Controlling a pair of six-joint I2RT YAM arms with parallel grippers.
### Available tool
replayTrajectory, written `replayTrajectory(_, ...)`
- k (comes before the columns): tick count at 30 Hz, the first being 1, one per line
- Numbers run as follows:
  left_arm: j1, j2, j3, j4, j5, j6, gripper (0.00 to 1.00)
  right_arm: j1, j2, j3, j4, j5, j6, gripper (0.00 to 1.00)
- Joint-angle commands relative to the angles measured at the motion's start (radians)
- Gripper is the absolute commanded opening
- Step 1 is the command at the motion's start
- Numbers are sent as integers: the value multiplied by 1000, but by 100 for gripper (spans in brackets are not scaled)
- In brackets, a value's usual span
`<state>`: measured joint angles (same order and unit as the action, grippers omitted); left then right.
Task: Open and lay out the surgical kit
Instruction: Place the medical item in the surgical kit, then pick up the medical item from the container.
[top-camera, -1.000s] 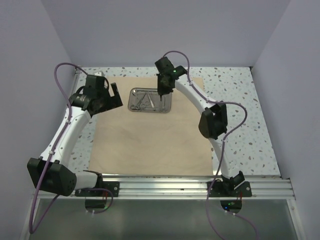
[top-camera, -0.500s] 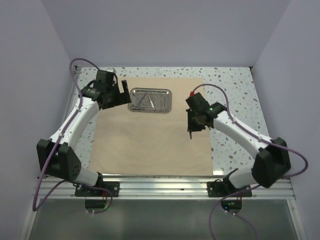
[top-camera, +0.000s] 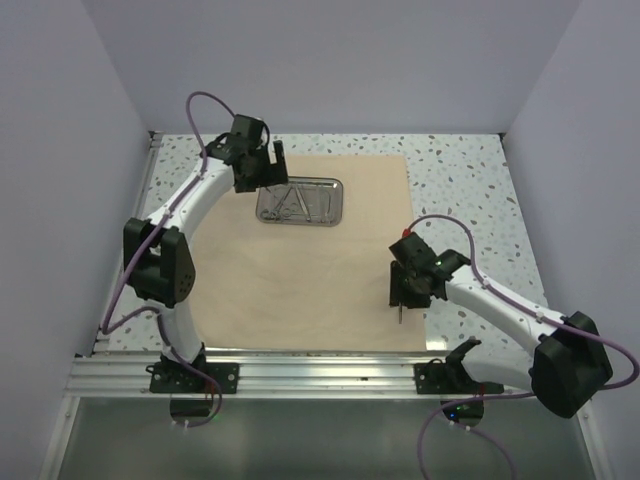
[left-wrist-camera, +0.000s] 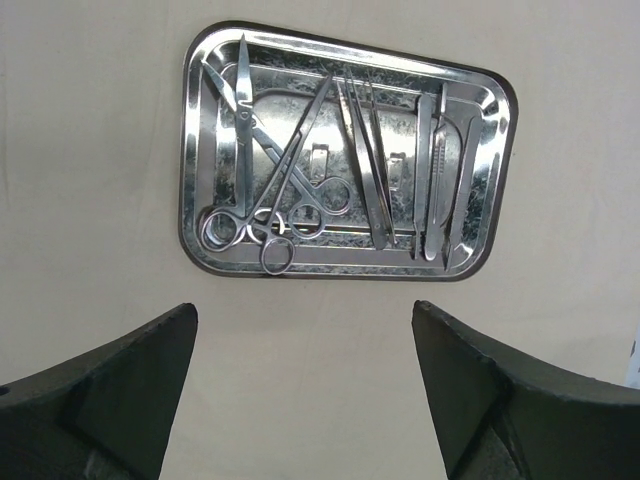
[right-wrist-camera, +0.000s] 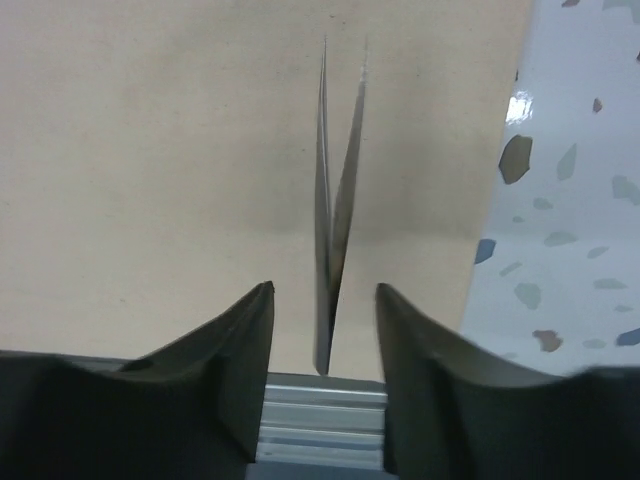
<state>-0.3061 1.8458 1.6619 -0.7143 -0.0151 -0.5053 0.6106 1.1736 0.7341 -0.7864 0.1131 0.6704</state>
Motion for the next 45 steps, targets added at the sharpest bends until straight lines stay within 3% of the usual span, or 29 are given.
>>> replayTrajectory(1,-22,39,82,13,-20,-10,92,5,-19,-15,33,5,18,57)
replayTrajectory(3,-36,79,119,9,-28,-10,89,3,-17,-12,4,11,18,71)
replayTrajectory(5,-47,114,148,9,-48,-4,86,3,-29,-2,-34,16,17,94)
replayTrajectory(6,-60,128,159,7,-55,1,85,3,-41,5,-46,19,17,95)
replayTrajectory(10,-85,205,205,-2,-103,28,78,3,-113,51,-114,40,27,96)
replayTrajectory(13,-87,263,240,1,-138,40,64,3,-158,112,-172,71,23,96)
replayTrajectory(16,-87,325,297,0,-161,57,58,3,-173,159,-217,85,14,96)
replayTrajectory(19,-87,392,393,-33,-239,77,56,3,-170,179,-240,89,15,95)
replayTrajectory(23,-68,411,406,-22,-281,116,54,3,-172,177,-255,95,29,95)
replayTrajectory(45,4,578,469,27,-212,119,45,3,-68,246,-272,129,15,94)
